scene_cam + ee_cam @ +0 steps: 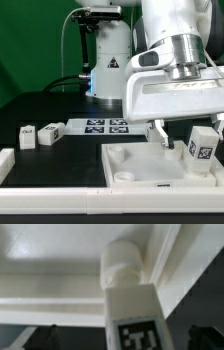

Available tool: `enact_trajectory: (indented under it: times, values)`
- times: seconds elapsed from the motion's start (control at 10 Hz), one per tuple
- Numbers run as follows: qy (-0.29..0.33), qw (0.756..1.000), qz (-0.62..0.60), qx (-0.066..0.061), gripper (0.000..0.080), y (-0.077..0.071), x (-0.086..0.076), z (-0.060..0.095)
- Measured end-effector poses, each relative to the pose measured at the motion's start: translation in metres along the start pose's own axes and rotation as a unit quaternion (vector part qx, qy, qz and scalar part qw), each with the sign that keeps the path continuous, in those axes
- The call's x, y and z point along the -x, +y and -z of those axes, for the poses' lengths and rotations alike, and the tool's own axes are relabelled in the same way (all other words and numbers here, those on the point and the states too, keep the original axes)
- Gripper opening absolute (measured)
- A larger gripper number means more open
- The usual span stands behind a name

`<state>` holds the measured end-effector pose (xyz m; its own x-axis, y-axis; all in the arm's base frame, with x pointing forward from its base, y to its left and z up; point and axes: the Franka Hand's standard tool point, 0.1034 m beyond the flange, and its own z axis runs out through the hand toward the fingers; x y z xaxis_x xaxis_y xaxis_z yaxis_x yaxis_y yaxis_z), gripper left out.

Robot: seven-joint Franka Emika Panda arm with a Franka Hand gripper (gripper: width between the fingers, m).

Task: Assemble one leg

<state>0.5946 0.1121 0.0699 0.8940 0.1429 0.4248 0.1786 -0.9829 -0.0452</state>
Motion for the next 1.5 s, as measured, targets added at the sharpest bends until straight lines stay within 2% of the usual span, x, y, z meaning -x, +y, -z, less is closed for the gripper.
enact_trajectory:
  times: [0.1, 0.2, 0.3, 0.5, 0.6, 1.2, 1.4, 1.5]
  values:
    - [-0.057, 0.998, 0.000, -0.011, 0.0649, -0.004, -0.004, 0.006]
    - [-0.089, 0.996, -0.001, -0.017, 0.0649, -0.002, -0.010, 0.008]
    - [-0.149, 0.989, -0.003, -0.026, 0.0649, -0.004, -0.004, 0.009]
    - [-0.247, 0.968, -0.002, -0.043, 0.0649, -0.008, -0.013, 0.015]
    - [-0.243, 0.969, -0.002, -0.043, 0.0649, -0.006, -0.022, 0.012]
    - [-0.228, 0.973, 0.001, -0.042, 0.0649, 0.000, -0.026, 0.009]
    - [-0.228, 0.973, 0.002, -0.042, 0.0384, 0.000, -0.026, 0.009]
    - [-0.228, 0.973, 0.002, -0.042, 0.0384, 0.000, -0.027, 0.009]
